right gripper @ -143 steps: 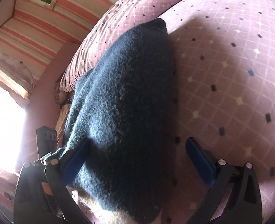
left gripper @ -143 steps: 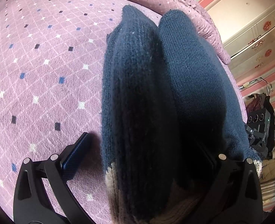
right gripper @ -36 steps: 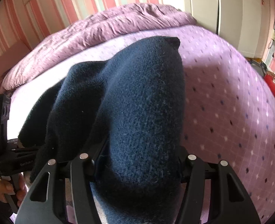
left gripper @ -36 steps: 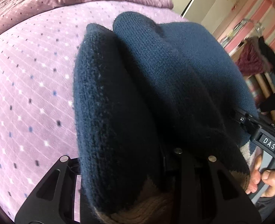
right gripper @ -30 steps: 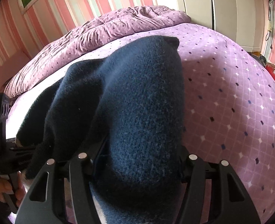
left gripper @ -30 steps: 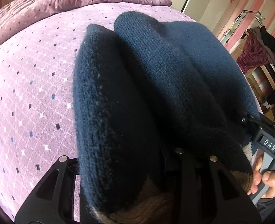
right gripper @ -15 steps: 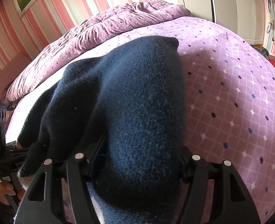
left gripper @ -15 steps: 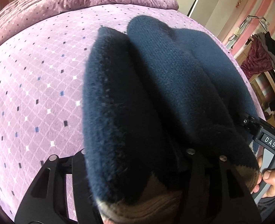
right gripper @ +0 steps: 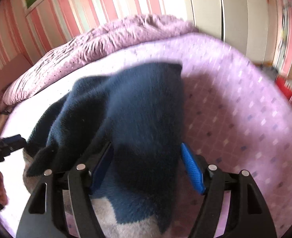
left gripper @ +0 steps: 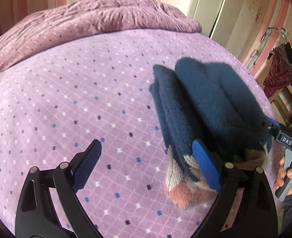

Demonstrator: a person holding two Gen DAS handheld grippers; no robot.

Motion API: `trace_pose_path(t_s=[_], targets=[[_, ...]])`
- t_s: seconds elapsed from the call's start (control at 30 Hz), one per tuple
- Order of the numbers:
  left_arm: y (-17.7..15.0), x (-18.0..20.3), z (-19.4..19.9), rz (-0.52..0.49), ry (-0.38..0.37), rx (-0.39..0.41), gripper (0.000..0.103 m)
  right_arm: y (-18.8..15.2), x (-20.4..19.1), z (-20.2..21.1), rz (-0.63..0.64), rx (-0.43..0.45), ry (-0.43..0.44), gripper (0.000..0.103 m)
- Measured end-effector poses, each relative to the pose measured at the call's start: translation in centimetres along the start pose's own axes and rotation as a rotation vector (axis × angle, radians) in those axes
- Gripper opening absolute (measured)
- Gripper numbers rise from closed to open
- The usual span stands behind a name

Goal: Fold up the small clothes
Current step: 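Lower the rolled sweater onto the bed and open the right gripper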

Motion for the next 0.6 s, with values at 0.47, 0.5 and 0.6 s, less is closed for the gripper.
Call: trace_pose_path(t_s=[0.47,0.5,0.6], targets=[[-0.8,-1.0,3.5,0.083,0.021,0.017,0.1,-0.5,-4.5,5.8,0.146,0.125,-0.057,0.054],[-0.9,-1.2,3.8,0.08,0.021,0.025,0.1,-1.1,-4.7,5.2,0.137,0.101,-0.048,0.05],[-1.3,-1.9,4.7,0.062,0.047,0.036,0.1,-2.9,-4.7,3.8,0.119,0.056,-0.021,0.045]])
Point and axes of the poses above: each gripper's, at about its wrist camera, not at the fingertips, and z roughly against the way its jaws point, x to its right, y to its top, the point moved 6 cm from there along -z, roughly the way its jaws point, and after that the axes turned 1 degree about -y, right-handed, at the moved point
